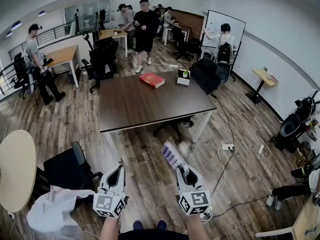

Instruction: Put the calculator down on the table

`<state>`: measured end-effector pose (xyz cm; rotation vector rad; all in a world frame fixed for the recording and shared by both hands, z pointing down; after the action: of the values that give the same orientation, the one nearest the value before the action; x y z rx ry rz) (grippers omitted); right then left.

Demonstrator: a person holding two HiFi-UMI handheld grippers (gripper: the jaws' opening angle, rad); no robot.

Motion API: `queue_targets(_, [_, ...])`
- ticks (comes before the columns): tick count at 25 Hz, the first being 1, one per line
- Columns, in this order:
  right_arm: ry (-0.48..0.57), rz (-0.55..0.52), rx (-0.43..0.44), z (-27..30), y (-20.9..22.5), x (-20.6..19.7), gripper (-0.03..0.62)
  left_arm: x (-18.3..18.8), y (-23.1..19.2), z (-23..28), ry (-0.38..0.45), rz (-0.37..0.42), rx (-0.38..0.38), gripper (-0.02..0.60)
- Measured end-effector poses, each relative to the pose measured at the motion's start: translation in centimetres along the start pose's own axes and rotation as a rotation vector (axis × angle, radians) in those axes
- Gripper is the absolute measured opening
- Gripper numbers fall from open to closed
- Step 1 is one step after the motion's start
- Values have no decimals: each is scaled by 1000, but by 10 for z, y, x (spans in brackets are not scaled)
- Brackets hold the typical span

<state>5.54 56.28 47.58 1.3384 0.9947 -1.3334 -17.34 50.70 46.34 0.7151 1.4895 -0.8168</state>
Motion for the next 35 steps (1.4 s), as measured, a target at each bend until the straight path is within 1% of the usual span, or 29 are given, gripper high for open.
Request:
queue_targets(4, [-4,-4,9,0,0,-4,117,-6,2,0,-14,1,-5,-6])
queue_targets(11, [-5,-19,18,3,5,-6,117,-12,1,5,-7,1,4,-6])
queue_targets(17, [9,-3,41,-4,26,-9,117,-18,24,15,-21,9,5,-5])
queue_targets(21, [13,-14,52,-8,39,-12,117,-24,35,20,-8,22,20,-5])
queue_targets(25, [8,-13,55,-11,52,-18,117,-35,44,17,-17,23,37,-6])
queue_targets(28, [1,-9,58,-6,60,-22,118,-37,38,21,-18,19,65,-5])
queue_targets(31, [-3,-16,62,7,69,-20,117,-35,30,36,-8,16,85,-5])
queue_targets(35, [-4,-40,67,37,79,-16,117,-42,9,69,15,-27,100,-6])
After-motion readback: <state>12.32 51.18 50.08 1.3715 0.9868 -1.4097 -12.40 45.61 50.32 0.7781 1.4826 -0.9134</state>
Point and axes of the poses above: the fingertips, and each gripper's own axes: z forward along the fingers, y to its right, x out of its top, the point moved 1 cm from there along -z, backward along the fingers, and after that the axes turned 6 degrees about x, right-handed, at the moved point
